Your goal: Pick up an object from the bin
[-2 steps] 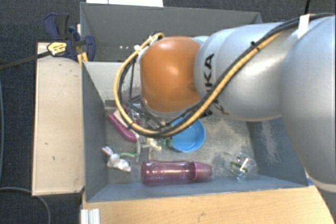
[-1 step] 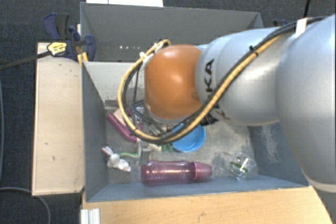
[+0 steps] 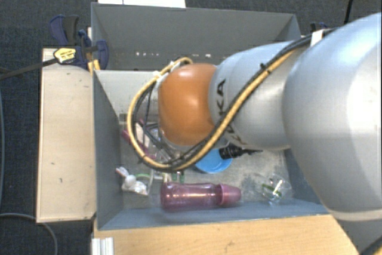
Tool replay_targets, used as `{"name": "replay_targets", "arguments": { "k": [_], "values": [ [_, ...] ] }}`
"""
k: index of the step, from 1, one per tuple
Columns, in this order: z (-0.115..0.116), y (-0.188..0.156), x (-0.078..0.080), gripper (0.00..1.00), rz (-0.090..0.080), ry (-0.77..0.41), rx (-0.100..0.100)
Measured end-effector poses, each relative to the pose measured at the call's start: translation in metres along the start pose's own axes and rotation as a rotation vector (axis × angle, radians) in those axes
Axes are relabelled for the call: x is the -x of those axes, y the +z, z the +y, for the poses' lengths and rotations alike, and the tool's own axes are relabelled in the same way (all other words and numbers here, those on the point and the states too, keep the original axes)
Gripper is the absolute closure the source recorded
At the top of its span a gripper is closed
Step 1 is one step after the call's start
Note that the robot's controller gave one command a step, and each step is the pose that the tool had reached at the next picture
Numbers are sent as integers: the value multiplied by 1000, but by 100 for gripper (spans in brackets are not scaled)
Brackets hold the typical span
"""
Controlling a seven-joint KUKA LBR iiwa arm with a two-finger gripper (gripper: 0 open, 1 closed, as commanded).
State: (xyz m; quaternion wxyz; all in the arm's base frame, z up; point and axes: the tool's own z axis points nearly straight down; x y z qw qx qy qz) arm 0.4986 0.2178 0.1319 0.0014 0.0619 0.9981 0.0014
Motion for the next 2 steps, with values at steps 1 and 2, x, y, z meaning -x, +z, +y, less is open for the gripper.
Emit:
{"name": "replay_targets", "arguments": {
  "k": [1,2],
  "values": [
    [6,41,-10,0,-9,-238,4],
    [10,94,-10,100,-18,-264,9]
  ]
}}
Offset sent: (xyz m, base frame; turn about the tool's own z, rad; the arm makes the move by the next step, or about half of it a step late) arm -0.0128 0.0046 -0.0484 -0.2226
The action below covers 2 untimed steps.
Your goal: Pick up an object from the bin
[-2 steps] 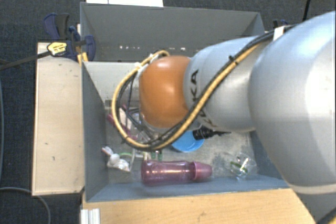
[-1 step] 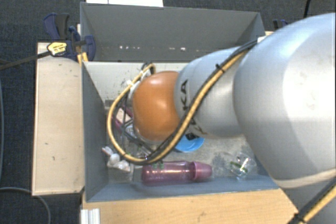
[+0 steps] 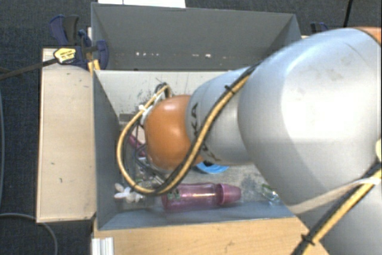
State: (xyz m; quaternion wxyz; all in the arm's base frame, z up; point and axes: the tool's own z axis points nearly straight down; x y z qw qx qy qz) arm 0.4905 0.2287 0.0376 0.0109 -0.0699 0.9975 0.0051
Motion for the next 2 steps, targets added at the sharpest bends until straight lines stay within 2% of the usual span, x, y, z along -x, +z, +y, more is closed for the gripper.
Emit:
{"name": "replay_targets", "arguments": {
  "k": [1,2],
  "values": [
    [0,-12,-1,100,-2,17,2],
    [-3,-21,-4,100,6,33,-1]
  ]
}}
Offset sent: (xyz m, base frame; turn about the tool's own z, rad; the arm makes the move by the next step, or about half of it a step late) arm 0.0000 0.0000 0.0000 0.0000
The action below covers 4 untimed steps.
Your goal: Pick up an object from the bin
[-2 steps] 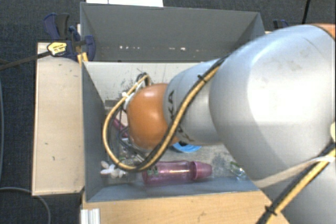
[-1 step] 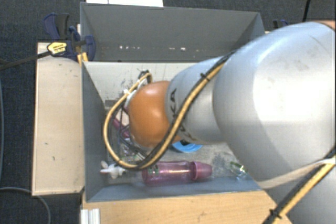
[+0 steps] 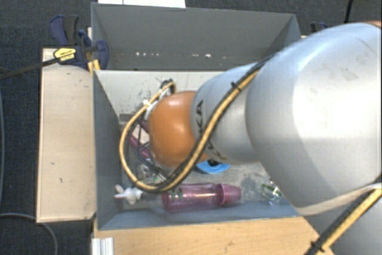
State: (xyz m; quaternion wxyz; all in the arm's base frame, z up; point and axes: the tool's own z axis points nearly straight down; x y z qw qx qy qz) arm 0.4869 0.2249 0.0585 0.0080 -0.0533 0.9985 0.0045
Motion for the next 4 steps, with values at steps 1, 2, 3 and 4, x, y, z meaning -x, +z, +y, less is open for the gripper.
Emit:
{"name": "replay_targets", "arguments": {
  "k": [1,2,3,4],
  "values": [
    [-1,-14,0,100,0,15,-1],
    [-2,-25,1,100,0,26,-1],
    [-2,-25,1,100,0,26,-1],
    [-2,-25,1,100,0,26,-1]
  ]
}}
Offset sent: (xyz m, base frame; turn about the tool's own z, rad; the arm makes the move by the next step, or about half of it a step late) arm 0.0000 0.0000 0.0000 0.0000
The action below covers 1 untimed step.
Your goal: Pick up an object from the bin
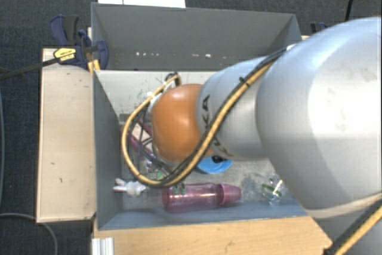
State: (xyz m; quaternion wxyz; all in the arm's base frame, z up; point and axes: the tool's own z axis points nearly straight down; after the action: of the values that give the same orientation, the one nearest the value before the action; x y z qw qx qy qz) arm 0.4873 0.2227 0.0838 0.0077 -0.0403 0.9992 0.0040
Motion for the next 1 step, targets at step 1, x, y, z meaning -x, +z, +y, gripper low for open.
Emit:
{"name": "replay_targets", "arguments": {
  "k": [1],
  "values": [
    [0,0,0,100,0,0,0]
  ]
}}
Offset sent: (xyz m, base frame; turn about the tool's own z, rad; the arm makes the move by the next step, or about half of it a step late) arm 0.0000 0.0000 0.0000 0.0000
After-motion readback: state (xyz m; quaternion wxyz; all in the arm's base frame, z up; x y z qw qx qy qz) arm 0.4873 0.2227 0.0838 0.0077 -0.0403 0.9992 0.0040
